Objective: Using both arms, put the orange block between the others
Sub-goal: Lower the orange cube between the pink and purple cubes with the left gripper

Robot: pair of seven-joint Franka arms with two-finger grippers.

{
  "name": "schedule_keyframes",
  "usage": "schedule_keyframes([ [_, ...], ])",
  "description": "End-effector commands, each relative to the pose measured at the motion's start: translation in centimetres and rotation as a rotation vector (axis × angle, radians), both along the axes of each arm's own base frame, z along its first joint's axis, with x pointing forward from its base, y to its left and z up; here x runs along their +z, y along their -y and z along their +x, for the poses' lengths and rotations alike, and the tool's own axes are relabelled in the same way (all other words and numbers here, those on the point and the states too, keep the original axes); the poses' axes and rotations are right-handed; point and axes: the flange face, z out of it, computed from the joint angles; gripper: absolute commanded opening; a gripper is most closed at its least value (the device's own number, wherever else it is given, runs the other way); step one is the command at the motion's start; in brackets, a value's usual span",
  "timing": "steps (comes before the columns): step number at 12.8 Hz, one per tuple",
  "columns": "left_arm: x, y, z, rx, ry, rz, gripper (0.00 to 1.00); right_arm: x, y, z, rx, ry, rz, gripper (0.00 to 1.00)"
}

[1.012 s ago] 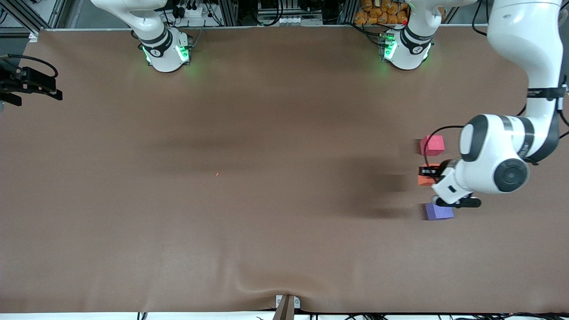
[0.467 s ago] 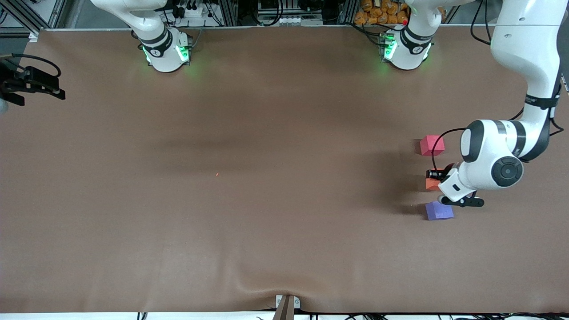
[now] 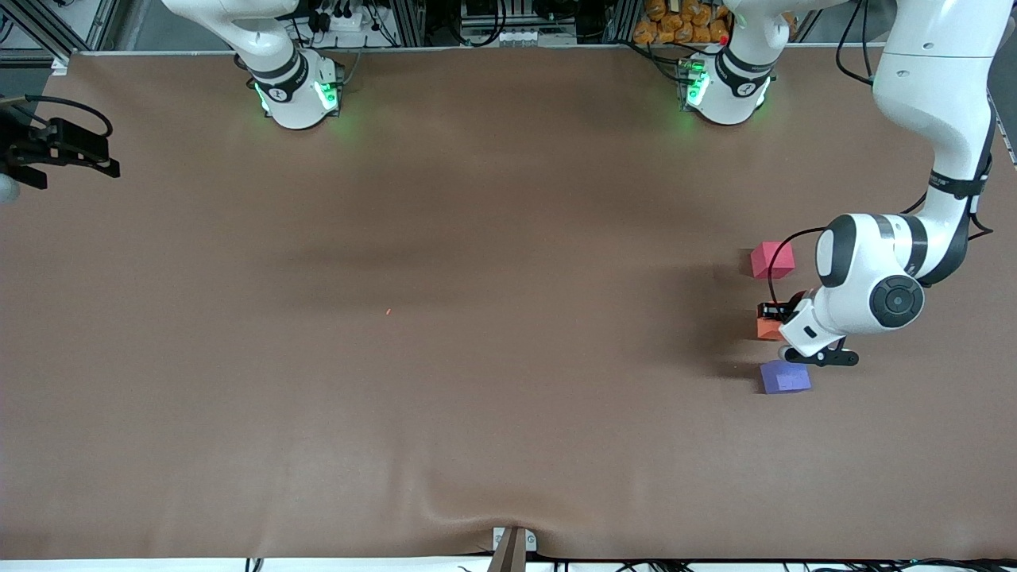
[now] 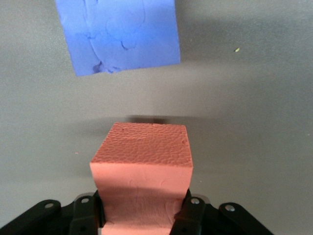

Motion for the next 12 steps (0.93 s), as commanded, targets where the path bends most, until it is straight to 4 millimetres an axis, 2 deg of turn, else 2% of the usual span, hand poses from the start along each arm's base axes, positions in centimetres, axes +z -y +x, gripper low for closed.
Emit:
schedule_keyframes([
  [1, -1.0, -0.5, -0.2, -0.008, 0.004, 0.006, 0.06, 0.3, 0.3, -0.5, 0.013, -0.001, -0.008, 1.00],
  [3, -1.4, -0.5, -0.2, -0.008, 0.005, 0.004, 0.08, 0.4, 0.3, -0.5, 0.013, 0.000, -0.010, 1.00],
  [5, -1.7, -0.5, -0.2, -0.004, 0.001, 0.004, 0.22, 0.4, 0.7, -0.4, 0.008, 0.005, -0.011, 1.00],
  [6, -2.0, -0.5, -0.2, 0.005, -0.002, 0.006, 0.31, 0.3, 0.7, -0.3, 0.006, 0.003, -0.013, 1.00],
  [7, -2.1, -0.3, -0.2, 0.003, -0.003, 0.005, 0.49, 0.3, 0.8, -0.4, 0.003, 0.002, -0.015, 1.00],
  [8, -2.0, -0.3, -0.1, 0.003, -0.002, 0.005, 0.79, 0.3, 0.9, -0.4, 0.002, 0.001, -0.020, 1.00],
  [9, -1.7, -0.4, 0.0, 0.002, 0.003, 0.006, 1.00, 0.3, 1.1, -0.4, -0.008, 0.001, -0.021, 1.00],
  [11, -0.3, -0.3, 0.3, 0.003, 0.020, 0.007, 1.00, 0.4, 2.0, -0.4, -0.028, 0.004, -0.023, 1.00],
  [12, 1.8, -0.3, 0.6, 0.006, 0.046, 0.011, 1.00, 0.4, 2.0, -0.4, -0.029, 0.002, -0.025, 1.00],
])
